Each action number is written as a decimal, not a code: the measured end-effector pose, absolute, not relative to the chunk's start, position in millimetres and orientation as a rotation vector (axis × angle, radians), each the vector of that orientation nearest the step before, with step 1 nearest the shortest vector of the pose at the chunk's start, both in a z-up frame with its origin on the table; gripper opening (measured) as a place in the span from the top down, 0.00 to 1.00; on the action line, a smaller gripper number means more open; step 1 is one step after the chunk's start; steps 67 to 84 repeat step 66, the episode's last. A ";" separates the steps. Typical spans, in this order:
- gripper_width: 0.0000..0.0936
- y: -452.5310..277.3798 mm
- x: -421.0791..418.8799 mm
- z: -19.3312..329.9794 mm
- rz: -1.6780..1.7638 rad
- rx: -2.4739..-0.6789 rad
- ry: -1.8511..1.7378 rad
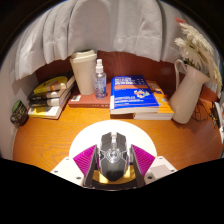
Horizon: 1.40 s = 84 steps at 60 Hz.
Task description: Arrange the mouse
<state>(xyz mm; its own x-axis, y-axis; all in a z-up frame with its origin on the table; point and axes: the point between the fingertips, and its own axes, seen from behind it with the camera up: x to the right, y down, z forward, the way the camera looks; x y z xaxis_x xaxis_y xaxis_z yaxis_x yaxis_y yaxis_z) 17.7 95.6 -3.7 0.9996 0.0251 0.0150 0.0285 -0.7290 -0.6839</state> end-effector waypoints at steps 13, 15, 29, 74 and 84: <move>0.12 64.0 14.4 90.3 0.007 -2.270 -0.064; 0.12 54.1 14.9 106.4 0.010 -2.257 -0.062; 0.13 -42.3 28.2 193.3 0.037 -2.177 -0.032; 0.15 -215.5 97.1 225.3 0.087 -2.143 0.022; 0.15 -215.5 97.1 225.3 0.087 -2.143 0.022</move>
